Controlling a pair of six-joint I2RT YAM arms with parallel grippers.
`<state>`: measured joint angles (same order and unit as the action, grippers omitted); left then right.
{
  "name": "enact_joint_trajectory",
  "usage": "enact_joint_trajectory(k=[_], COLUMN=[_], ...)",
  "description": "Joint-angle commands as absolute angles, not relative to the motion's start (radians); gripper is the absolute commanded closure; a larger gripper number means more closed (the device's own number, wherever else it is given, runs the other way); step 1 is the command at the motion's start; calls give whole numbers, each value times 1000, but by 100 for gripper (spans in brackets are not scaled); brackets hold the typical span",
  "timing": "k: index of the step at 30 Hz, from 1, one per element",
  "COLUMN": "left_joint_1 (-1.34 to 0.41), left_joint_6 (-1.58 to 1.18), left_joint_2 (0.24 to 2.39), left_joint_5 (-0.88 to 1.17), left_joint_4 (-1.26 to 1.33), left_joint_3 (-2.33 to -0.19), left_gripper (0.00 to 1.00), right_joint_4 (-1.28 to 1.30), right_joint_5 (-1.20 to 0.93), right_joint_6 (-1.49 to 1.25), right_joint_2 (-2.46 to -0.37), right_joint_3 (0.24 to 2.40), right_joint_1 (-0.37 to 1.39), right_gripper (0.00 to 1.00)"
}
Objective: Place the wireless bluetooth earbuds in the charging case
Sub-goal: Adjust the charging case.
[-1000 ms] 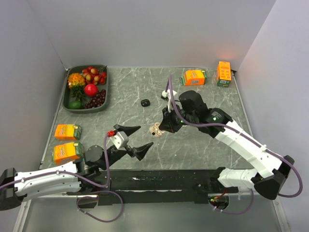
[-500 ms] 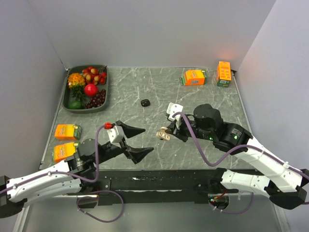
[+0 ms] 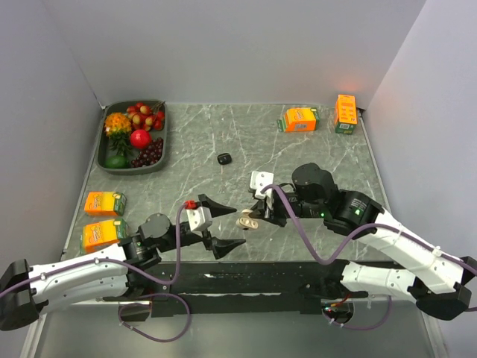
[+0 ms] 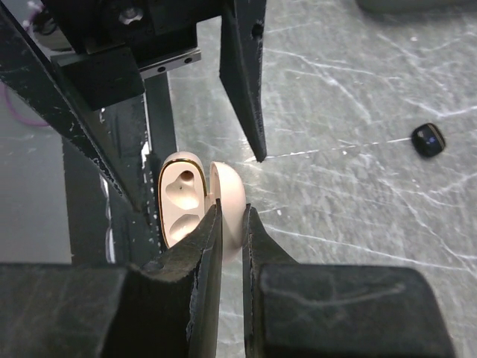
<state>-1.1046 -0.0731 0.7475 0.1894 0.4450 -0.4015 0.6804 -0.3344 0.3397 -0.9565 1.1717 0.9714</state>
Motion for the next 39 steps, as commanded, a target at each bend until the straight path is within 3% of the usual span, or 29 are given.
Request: enact_joint_trajectory(k=[1, 26, 29, 32, 33, 39], left_joint_1=[-1101, -1101, -1101, -1103, -1103, -1103], left_joint_6=[23, 6, 6, 8, 8, -31], left_joint_2=[730, 805, 811, 816, 818, 811], left_joint_5=[232, 353, 370, 380, 383, 376], left_joint_4=[598, 526, 520, 500, 497, 500], left_joint_3=[-380, -451, -460, -466, -466, -460], left_gripper=[5, 29, 38, 55, 65, 72], right_joint_4=[650, 603, 606, 600, 598, 594], right_joint_5=[-374, -345, -336, -328, -327, -327], right_joint_6=[351, 362, 365, 364, 364, 359], right_joint_2=[-982, -1049, -1052, -1048, -1048, -1043], right_joint_3=[1167, 1180, 1184, 1181, 1180, 1177], right_joint_1=[985, 1031, 1035, 1035, 1037, 1042], right_gripper=[100, 100, 100, 100, 100, 100])
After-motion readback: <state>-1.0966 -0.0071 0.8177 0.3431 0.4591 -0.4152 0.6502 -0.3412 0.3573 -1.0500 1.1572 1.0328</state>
